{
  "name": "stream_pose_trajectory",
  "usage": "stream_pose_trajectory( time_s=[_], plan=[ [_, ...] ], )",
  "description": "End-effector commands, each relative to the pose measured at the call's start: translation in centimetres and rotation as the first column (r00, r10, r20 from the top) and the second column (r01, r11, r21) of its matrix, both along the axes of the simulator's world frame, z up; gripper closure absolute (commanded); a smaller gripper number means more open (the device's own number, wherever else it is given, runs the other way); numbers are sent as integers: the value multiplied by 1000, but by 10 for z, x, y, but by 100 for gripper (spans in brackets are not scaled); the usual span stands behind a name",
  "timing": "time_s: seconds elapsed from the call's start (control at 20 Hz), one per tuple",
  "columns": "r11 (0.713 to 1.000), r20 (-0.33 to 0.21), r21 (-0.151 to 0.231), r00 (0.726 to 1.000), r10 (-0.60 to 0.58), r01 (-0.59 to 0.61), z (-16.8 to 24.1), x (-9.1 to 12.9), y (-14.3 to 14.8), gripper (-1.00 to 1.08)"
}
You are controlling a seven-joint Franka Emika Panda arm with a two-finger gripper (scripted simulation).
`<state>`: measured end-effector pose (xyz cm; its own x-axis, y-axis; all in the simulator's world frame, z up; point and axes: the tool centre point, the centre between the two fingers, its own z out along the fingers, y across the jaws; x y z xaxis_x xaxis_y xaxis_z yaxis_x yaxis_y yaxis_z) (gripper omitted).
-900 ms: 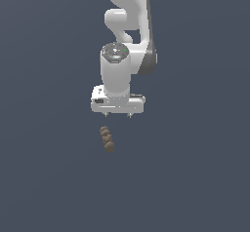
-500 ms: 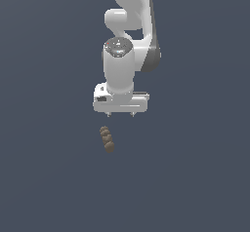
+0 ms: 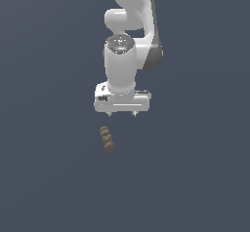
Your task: Pick up the object and move it to a goal position.
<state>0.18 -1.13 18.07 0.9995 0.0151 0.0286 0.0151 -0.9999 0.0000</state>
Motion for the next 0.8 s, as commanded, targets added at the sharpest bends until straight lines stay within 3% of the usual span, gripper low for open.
stream_pose_trajectory(
  time_s=[0.0,0.4,0.75],
  plan=[
    [1000,-1,-1,1000,14,-14,-1,2,-2,-92],
    [994,-9,-5,994,109,-109,-9,18,-19,-92],
    [972,-19,-5,971,236,-237,-21,38,-43,-92]
  ],
)
